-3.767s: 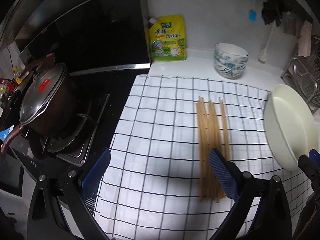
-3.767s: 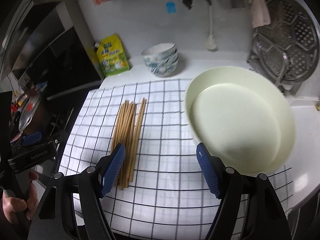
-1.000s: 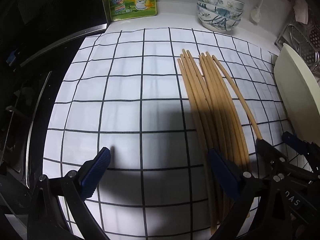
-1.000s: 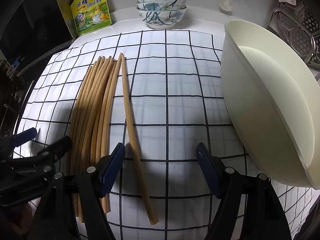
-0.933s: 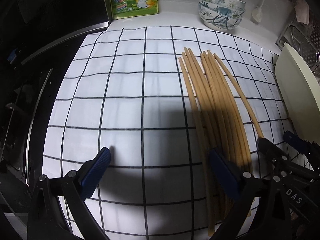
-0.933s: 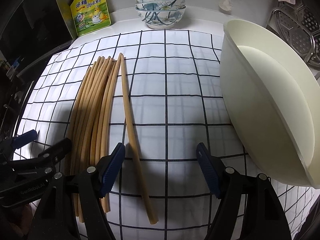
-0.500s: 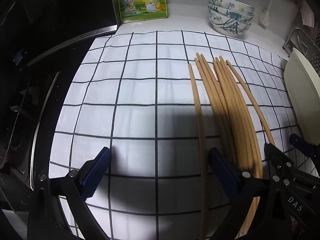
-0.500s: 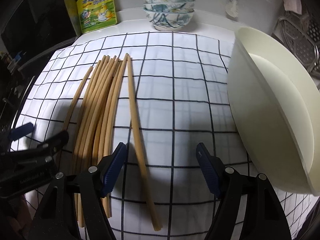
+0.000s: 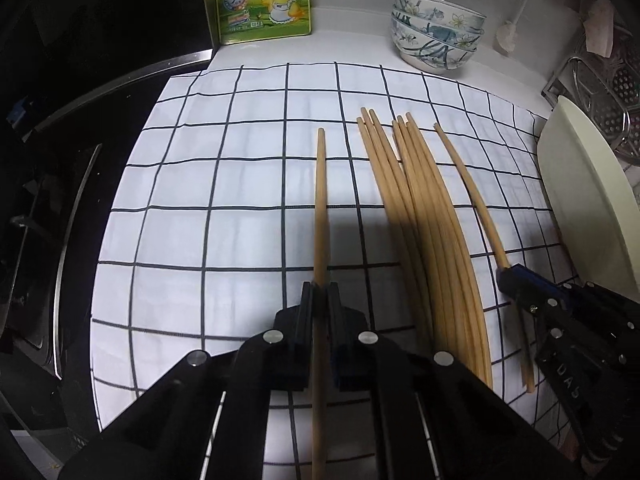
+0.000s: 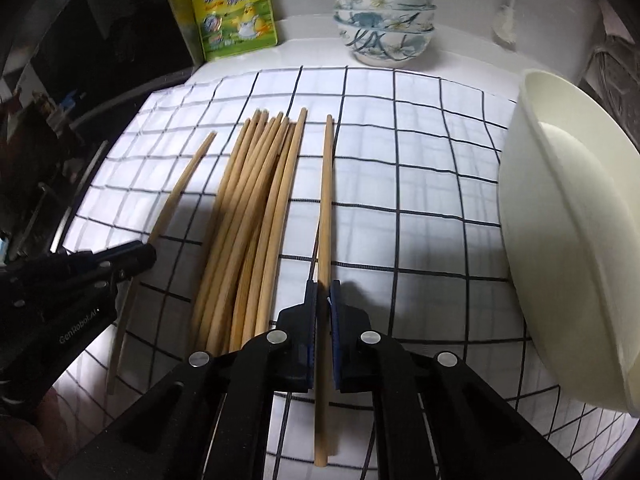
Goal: Organize utensils
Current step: 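Close the left gripper on one chopstick while the right gripper closes on another, then lift both held chopsticks and carry them over the white basin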
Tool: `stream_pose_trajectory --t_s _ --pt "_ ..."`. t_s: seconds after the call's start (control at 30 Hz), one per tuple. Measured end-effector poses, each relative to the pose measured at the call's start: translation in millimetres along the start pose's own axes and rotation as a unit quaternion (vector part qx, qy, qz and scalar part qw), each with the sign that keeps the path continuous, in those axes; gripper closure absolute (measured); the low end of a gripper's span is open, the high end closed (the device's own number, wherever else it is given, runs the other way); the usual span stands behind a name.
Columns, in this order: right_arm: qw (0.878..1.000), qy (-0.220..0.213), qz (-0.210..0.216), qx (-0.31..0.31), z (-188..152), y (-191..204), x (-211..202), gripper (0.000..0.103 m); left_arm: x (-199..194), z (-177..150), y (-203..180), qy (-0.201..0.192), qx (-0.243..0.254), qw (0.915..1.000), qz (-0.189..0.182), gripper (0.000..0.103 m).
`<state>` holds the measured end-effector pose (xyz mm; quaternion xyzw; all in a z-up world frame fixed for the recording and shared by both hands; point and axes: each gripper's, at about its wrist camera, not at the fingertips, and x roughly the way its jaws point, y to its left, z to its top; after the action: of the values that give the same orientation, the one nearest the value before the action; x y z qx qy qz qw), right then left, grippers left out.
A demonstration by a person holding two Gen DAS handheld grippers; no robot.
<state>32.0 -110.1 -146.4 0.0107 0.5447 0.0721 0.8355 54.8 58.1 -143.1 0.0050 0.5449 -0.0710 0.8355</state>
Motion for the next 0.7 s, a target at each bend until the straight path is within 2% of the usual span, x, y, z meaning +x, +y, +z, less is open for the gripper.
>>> stream_pose_trajectory --t_s 0.2,0.3,0.47,0.7 --pt "0.999 -0.030 0.036 0.018 8 -15 -42 0.097 -40 8 -12 -0.026 0.010 0.9996 -0.001 0.095" --pt "0.997 -0.052 0.049 0.029 13 -33 -67 0.097 -64 17 -34 -0.047 0.019 0.9986 -0.013 0.096" --pt "0.994 -0.085 0.034 0.056 17 -86 -108 0.097 -94 42 -98 -0.090 0.044 0.9934 -0.054 0.095" --pt "0.990 -0.093 -0.017 0.104 7 -184 -124 0.097 -86 72 -205 -0.107 0.092 0.9841 -0.108 0.095"
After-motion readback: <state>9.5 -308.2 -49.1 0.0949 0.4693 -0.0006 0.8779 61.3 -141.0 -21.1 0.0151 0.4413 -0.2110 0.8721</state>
